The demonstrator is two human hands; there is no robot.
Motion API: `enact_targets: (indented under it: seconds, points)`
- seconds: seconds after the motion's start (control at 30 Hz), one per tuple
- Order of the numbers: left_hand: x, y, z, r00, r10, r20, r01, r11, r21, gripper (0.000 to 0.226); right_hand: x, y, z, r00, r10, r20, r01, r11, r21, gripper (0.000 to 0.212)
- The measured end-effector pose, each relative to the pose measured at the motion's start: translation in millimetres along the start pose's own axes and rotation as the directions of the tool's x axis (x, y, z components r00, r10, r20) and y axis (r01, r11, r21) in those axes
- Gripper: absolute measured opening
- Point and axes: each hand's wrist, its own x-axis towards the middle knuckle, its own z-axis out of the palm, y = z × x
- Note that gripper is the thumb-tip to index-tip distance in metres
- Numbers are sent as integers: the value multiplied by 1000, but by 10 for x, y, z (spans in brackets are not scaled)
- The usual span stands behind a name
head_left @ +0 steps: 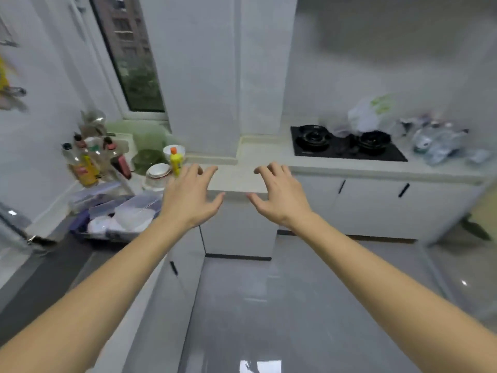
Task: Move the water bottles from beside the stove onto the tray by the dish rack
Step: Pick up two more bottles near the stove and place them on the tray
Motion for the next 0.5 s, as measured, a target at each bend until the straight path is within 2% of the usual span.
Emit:
enact_targets:
  seconds: [0.23,0.5]
  points:
    - [1495,1819,603,973,231,-19,-231,958,-169,65,59,2039,-735,965,255,-58,-261,954,-150,57]
    - [2911,3280,1180,887,459,-44,-456,859,-231,65,185,3642,-1052,872,465,-150,-488,851,-193,57]
